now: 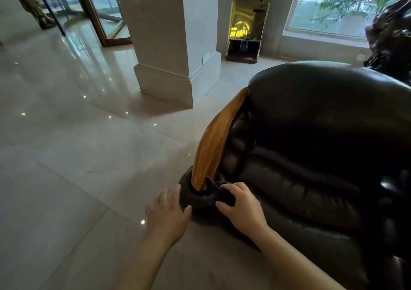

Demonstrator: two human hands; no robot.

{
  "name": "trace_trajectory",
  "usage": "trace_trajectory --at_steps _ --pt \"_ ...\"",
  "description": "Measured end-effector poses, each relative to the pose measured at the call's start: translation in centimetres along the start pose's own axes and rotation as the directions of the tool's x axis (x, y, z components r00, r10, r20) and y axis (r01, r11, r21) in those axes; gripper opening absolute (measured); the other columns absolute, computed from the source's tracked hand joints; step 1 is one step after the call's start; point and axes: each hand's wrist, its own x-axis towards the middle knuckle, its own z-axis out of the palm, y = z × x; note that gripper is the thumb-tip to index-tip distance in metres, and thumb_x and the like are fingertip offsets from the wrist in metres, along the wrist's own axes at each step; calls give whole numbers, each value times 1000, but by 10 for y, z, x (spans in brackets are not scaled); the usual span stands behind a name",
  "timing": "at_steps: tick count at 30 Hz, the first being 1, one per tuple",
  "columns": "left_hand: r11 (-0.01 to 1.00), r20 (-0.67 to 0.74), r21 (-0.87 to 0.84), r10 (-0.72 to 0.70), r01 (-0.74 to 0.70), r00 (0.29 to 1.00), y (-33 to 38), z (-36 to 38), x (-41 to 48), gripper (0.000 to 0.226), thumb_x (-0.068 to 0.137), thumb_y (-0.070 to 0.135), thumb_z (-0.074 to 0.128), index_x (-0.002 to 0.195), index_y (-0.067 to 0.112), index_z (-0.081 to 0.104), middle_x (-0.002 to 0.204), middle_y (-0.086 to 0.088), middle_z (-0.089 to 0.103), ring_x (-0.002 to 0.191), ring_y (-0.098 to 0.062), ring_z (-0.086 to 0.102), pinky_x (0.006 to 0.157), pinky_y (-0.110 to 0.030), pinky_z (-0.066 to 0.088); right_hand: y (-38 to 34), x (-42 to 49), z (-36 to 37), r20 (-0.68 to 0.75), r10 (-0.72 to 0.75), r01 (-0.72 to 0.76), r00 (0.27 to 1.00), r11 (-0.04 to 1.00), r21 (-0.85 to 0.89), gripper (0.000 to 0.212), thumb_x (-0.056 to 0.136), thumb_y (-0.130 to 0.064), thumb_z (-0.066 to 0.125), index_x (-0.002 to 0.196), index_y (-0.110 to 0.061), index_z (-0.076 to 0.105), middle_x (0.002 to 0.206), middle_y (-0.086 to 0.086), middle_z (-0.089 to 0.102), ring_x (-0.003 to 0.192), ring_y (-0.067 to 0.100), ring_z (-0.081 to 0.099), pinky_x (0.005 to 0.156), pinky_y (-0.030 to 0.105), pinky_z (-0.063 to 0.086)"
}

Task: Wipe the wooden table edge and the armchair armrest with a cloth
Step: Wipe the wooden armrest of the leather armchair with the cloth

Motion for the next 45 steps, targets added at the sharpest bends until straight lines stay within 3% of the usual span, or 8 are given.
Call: trace_trajectory --at_steps 12,20,25,29,34,38,42,45 --pt "993 127 -81 -73 83 989 45 79 172 63 93 57 44 147 28 29 147 -6 41 130 -28 44 104 -48 42 112 157 6 48 122 -126 991 988 86 47 84 -38 74 128 -32 60 119 -22 50 102 -4 54 79 10 45" --pt "984 79 -152 -83 94 993 53 146 307 64 92 56 44 147 26 30 146 -11 40 128 -32 45 102 -50 45 169 271 39 36 126 -130 991 981 141 47 84 -39 74 128 -33 59 121 -25 47 103 -26 42 73 -3 38" --pt "939 60 -320 -110 124 992 38 194 372 66 98 58 37 154 31 17 158 -6 26 143 -26 29 113 -41 29 183 328 74 -74 115 -107 991 988 111 54 85 -38 72 135 -28 54 133 -19 43 109 -9 45 85 5 39" --pt "697 163 -694 -93 181 982 36 227 420 61 98 61 29 153 36 22 162 -2 25 147 -19 23 118 -36 12 191 358 126 -108 -155 139 982 980 -144 54 86 -37 68 136 -31 50 147 -8 38 133 13 37 105 31 40" --pt "438 201 -873 -76 214 977 19 249 429 61 89 72 30 146 50 34 157 12 33 144 -12 32 120 -50 25 231 344 188 101 -372 372 923 791 -485 51 94 -35 62 141 -28 45 156 3 35 146 31 27 117 50 25" --pt "407 171 -897 -37 171 985 15 250 433 47 90 63 34 137 57 38 157 10 32 144 -10 31 120 -48 26 247 351 182 181 -502 514 846 674 -530 48 100 -39 49 145 -22 43 158 5 33 151 27 14 120 52 18" --pt "473 144 -870 -31 141 989 20 246 434 42 92 57 33 134 62 34 156 13 31 142 -4 30 121 -45 26 232 360 181 190 -449 477 873 705 -525 48 100 -32 49 145 -17 43 160 9 29 152 28 8 121 52 16" --pt "482 163 -865 4 141 987 15 243 431 46 89 67 32 136 64 32 156 13 31 142 -7 31 120 -48 28 242 336 182 347 -521 624 780 605 -496 51 98 -33 51 146 -22 40 161 5 27 152 26 6 122 51 13"
